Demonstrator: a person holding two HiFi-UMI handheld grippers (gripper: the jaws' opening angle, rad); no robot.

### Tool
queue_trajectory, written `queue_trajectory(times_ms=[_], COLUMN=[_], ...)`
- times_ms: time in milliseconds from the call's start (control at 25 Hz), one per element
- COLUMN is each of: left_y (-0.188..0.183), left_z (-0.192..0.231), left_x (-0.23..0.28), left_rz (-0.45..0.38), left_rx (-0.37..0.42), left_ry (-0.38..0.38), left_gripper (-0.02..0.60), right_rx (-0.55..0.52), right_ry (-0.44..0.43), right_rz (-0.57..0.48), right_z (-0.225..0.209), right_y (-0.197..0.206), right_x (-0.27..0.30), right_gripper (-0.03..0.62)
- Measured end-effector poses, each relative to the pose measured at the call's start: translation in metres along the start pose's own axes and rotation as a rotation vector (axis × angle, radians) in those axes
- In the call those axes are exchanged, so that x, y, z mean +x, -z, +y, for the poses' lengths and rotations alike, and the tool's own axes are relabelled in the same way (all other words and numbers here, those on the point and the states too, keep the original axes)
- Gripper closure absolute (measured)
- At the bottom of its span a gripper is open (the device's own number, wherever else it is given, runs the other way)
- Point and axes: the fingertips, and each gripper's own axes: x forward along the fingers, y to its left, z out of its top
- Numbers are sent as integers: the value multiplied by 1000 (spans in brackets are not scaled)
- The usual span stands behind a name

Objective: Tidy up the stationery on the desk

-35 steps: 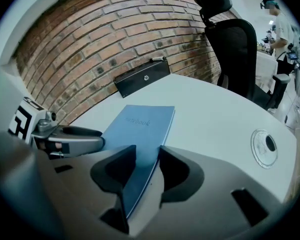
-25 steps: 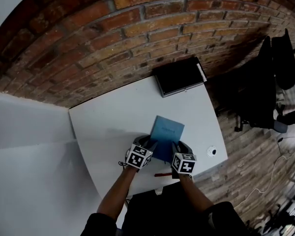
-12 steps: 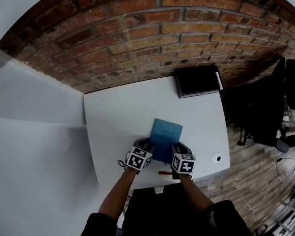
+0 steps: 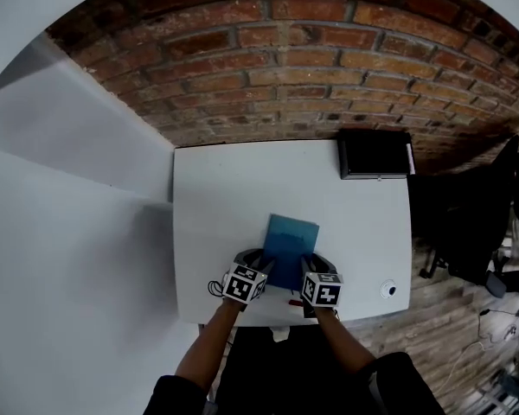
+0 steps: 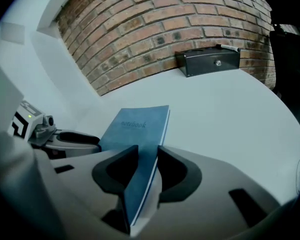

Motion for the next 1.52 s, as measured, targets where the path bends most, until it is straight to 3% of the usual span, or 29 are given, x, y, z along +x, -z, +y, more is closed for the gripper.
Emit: queue_trajectory(times_ms=[1000, 1520], left_y=[62, 71], left_z=[71, 92], left_x=[-77, -91], left_rz=[-80, -95], left_rx=[-244, -267], left_ry=[-152, -172], left_gripper=[402, 402], right_rx=[-251, -277], right_ry=[-159, -167], right_rz=[115, 127], right_z=[114, 139], right_y=[14, 19], right_x=[35, 43], right_gripper=[467, 468])
